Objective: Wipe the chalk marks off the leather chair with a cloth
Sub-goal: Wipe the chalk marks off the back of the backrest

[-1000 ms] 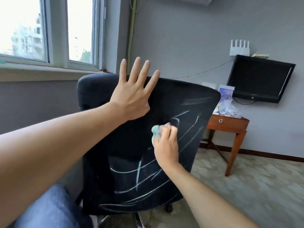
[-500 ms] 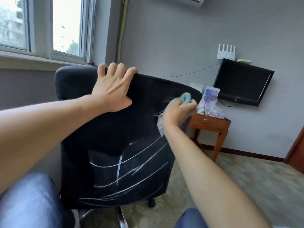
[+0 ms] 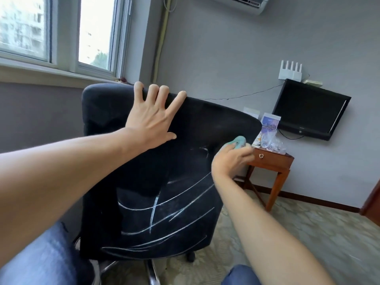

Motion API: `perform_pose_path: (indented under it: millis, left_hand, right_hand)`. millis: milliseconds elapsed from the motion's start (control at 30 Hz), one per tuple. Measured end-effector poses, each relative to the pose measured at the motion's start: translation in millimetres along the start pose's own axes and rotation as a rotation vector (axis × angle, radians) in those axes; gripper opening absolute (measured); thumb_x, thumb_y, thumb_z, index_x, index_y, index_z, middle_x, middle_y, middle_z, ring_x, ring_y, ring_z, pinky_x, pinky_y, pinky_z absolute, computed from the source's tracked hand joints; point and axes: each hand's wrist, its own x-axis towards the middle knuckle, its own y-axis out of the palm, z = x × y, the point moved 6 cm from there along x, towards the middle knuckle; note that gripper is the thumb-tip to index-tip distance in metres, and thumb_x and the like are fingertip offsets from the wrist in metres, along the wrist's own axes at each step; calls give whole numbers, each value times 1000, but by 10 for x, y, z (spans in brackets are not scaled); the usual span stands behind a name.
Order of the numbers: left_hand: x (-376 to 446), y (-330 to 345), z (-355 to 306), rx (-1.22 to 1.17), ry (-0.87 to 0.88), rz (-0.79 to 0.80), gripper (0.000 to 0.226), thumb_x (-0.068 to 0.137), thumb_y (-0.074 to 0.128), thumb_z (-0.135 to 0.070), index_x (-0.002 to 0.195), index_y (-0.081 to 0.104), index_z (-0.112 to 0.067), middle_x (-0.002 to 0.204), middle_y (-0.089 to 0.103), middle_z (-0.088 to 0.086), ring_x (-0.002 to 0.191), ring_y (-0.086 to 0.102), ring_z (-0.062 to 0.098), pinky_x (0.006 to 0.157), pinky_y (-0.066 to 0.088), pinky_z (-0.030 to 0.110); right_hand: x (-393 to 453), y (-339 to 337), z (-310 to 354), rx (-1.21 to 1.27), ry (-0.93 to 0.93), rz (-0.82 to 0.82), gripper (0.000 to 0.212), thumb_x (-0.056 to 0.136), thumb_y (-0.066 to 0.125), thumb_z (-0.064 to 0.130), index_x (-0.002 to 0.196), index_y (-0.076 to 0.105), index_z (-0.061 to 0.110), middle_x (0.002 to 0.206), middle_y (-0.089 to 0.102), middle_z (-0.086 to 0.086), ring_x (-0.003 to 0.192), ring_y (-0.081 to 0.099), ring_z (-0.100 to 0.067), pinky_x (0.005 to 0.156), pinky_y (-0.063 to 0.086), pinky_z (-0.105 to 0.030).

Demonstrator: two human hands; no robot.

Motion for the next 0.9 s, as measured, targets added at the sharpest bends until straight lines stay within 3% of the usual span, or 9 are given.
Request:
perform_pose_path:
  millis: [167, 233, 300, 367, 467, 500, 633, 800, 900]
  left_hand:
    - [10, -34, -50, -13, 0, -5, 119, 68, 83, -67, 156, 20, -19, 138, 38, 21, 125, 41, 41, 113, 25, 66]
    - [4, -48, -33, -27, 7, -14, 118, 68, 84, -66, 156, 22, -19, 137, 38, 22, 124, 42, 41, 113, 26, 66]
    - [-5, -53, -27, -27, 4, -15, 117, 68, 84, -66, 155, 22, -18, 136, 38, 22, 123, 41, 40, 113, 26, 65]
    - [-9, -57, -51, -28, 0, -16, 116, 69, 83, -66, 155, 22, -18, 136, 38, 21, 122, 41, 40, 114, 26, 65]
    - [-9, -64, -96, -24, 0, -17, 115, 71, 82, -65, 156, 21, -18, 136, 37, 22, 122, 40, 40, 114, 25, 65]
    - [-4, -58, -109, -20, 2, -13, 115, 72, 82, -65, 156, 20, -18, 136, 37, 22, 122, 40, 40, 114, 26, 65]
    - [12, -60, -100, -19, -5, -23, 114, 71, 83, -65, 155, 21, -18, 135, 37, 23, 121, 40, 41, 113, 27, 65]
    - [6, -77, -47, -39, 3, -23, 114, 69, 85, -64, 153, 23, -17, 134, 38, 25, 120, 41, 41, 111, 28, 66]
    - [-4, -72, -64, -37, 0, -13, 114, 70, 84, -64, 153, 22, -16, 134, 38, 24, 120, 41, 42, 112, 28, 66]
  right_hand:
    - [-1263, 152, 269, 0, -405, 235, 42, 95, 60, 17, 131, 41, 6, 133, 41, -25, 114, 49, -40, 95, 51, -44]
    - [-1244, 155, 193, -30, -698, 402, 43, 95, 57, 21, 132, 41, 5, 133, 40, -24, 113, 51, -39, 92, 53, -39]
    - [-946, 92, 85, -118, -884, 432, 39, 94, 52, 23, 128, 44, 3, 125, 44, -23, 103, 56, -39, 83, 55, -39]
    - [-349, -16, -100, -154, -632, 296, 37, 97, 50, 23, 127, 45, 2, 124, 45, -24, 101, 57, -43, 81, 52, -42]
    - [380, -154, -462, -117, 110, 99, 37, 105, 44, 23, 136, 38, 3, 137, 37, -23, 111, 54, -43, 80, 43, -38]
    - [416, -124, -480, -119, 166, 112, 36, 105, 43, 23, 135, 38, 4, 139, 37, -22, 112, 53, -42, 81, 42, -37]
    - [-409, 18, -78, 8, -92, 194, 31, 101, 49, 18, 128, 43, 3, 132, 41, -24, 108, 54, -44, 91, 46, -42]
    - [-1002, 114, -16, -9, -396, 482, 40, 99, 50, 21, 133, 41, 1, 130, 39, -16, 112, 52, -35, 94, 50, -44]
    - [-494, 12, -62, 15, -231, 362, 41, 101, 53, 23, 135, 41, 3, 131, 40, -14, 106, 50, -28, 85, 38, -28]
